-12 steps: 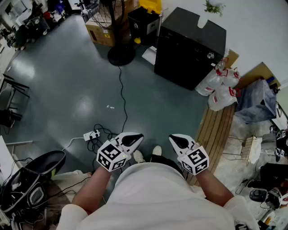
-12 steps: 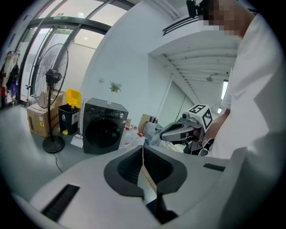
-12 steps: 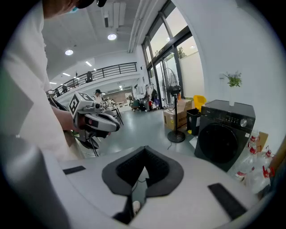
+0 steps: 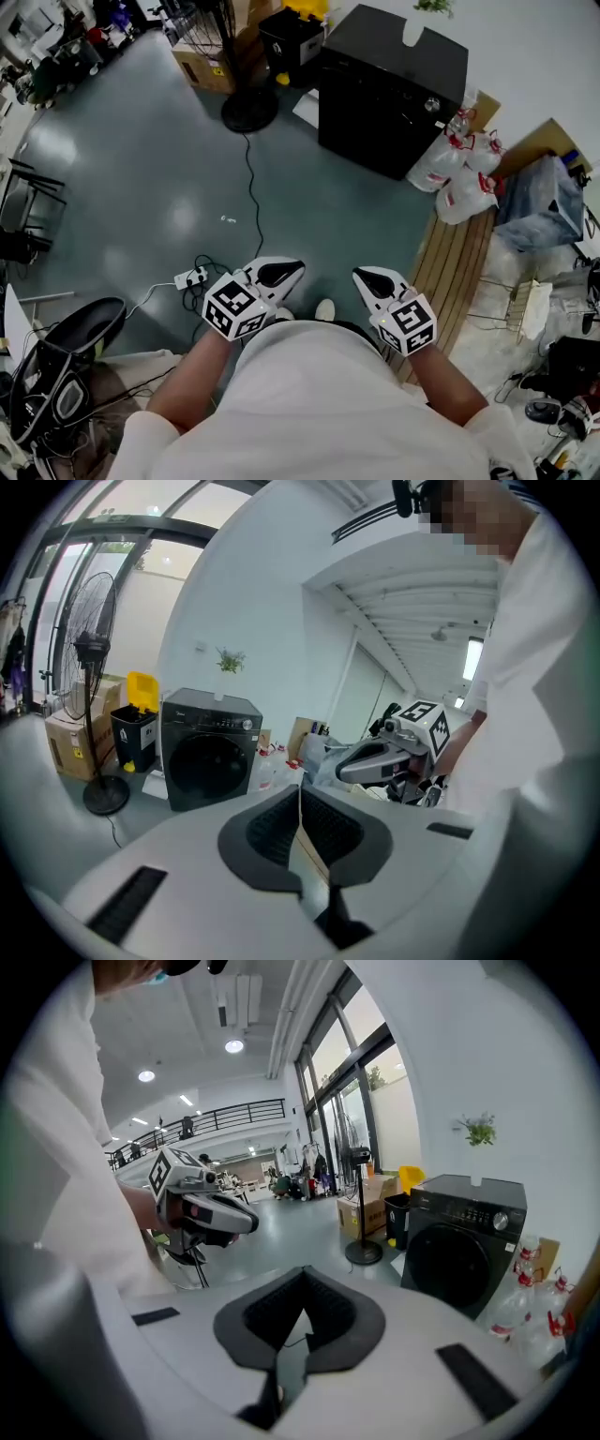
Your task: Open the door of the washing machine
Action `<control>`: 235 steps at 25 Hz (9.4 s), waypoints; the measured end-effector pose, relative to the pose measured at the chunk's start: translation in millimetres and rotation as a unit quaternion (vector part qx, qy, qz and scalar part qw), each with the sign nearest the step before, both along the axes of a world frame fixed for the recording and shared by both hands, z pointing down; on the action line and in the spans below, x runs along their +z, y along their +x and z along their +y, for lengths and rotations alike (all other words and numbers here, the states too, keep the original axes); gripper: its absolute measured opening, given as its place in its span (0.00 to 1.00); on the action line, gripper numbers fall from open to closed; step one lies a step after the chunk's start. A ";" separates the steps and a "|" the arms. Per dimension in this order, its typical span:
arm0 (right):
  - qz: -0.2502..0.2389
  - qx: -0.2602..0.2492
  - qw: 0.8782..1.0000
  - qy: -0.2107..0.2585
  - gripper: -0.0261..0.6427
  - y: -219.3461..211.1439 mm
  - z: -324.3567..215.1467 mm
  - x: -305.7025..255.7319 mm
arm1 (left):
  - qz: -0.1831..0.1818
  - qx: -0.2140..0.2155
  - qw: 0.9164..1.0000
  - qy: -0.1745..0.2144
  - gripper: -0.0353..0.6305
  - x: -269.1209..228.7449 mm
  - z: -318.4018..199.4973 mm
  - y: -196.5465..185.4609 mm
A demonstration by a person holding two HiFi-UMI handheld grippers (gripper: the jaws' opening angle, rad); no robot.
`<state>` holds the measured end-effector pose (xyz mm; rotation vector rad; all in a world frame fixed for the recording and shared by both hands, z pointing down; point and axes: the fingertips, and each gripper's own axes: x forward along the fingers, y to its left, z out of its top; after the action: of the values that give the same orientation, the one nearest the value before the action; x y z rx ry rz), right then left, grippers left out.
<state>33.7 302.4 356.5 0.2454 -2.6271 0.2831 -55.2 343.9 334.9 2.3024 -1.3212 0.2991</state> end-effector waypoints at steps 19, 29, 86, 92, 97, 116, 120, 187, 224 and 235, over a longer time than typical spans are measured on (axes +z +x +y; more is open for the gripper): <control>0.009 0.151 0.988 -0.026 0.05 44.1 -126.0 26.6 | -0.015 0.078 0.997 0.012 0.09 33.5 -172.6 -4.4; 0.033 0.248 0.967 -0.039 0.08 -21.9 -222.2 16.1 | -0.057 0.124 0.991 -0.015 0.18 101.6 -348.3 -110.6; 0.167 0.337 0.908 -0.186 0.08 -51.2 -329.9 136.4 | -0.283 0.284 0.905 -0.142 0.22 394.8 -691.3 -254.6; 0.160 0.336 0.910 -0.181 0.07 -49.1 -333.1 139.0 | -0.274 0.285 0.907 -0.145 0.21 395.2 -672.9 -250.0; 0.155 0.329 0.915 -0.174 0.07 -52.2 -329.3 140.2 | -0.269 0.277 0.910 -0.150 0.21 395.4 -651.9 -245.7; 0.145 0.300 0.930 -0.155 0.05 -42.8 -301.0 137.9 | -0.251 0.231 0.926 -0.164 0.19 398.8 -585.9 -224.5; 0.143 0.304 0.929 -0.156 0.05 -37.5 -295.9 135.3 | -0.243 0.222 0.929 -0.172 0.19 398.2 -571.1 -217.2; 0.104 0.317 0.929 -0.159 0.05 113.1 -235.8 140.3 | -0.151 0.095 0.935 -0.305 0.20 400.6 -354.0 47.0; 0.124 0.293 0.930 -0.184 0.05 197.7 -177.5 161.3 | -0.060 -0.027 0.931 -0.360 0.21 401.5 -346.5 200.6; 0.130 0.275 0.933 -0.191 0.06 199.7 -172.6 164.8 | -0.047 -0.034 0.929 -0.365 0.21 400.2 -348.4 214.7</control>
<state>233.4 129.8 521.3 0.8219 -2.1379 0.8717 159.5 -4.5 735.1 1.6240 -1.0787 0.7451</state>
